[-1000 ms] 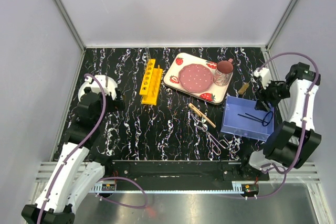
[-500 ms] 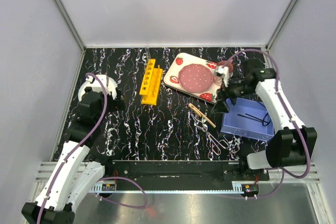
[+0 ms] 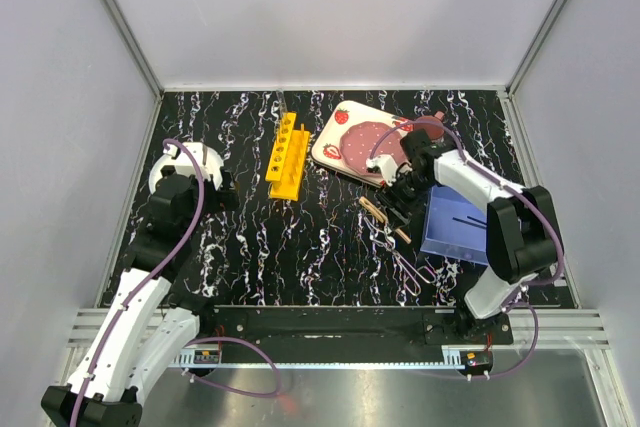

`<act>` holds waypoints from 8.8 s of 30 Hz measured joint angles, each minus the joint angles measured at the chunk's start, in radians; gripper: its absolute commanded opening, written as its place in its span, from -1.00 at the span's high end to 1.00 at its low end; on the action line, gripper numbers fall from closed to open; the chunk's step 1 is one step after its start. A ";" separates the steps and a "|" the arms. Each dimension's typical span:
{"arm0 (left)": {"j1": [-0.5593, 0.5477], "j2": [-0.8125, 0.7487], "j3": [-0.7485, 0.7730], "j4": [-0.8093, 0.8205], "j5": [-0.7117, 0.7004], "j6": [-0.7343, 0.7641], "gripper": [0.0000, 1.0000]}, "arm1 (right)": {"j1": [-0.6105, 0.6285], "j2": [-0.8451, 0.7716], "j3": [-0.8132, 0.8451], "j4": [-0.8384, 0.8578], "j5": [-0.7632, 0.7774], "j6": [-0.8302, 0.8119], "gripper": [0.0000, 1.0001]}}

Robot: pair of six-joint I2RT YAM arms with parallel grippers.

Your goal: Organize the chemistry lab equipment

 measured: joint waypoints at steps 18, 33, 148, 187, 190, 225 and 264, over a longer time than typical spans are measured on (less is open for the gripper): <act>0.000 0.000 0.000 0.000 0.001 0.000 -0.98 | 0.087 0.175 -0.001 0.054 0.171 0.053 0.27; 0.000 -0.002 0.000 0.000 0.001 0.000 -0.98 | 0.091 0.190 0.016 0.053 0.190 0.085 1.00; 0.000 0.102 0.002 -0.003 0.349 -0.137 -0.98 | -0.622 -0.431 -0.131 -0.175 -0.502 -0.257 -0.99; -0.572 1.039 -0.018 0.990 0.102 -0.940 -0.96 | -0.622 -0.523 -0.201 0.056 -0.540 -0.016 -1.00; -0.595 1.103 0.016 1.014 0.103 -0.967 -0.88 | -0.622 -0.523 -0.201 0.056 -0.538 -0.016 -0.99; -0.616 1.323 0.039 1.194 0.202 -1.049 0.55 | -0.622 -0.523 -0.207 0.056 -0.537 -0.017 -1.00; -0.579 0.662 -0.231 0.894 0.089 -0.770 1.00 | -0.470 -0.066 0.031 -0.369 -0.674 -0.455 -0.93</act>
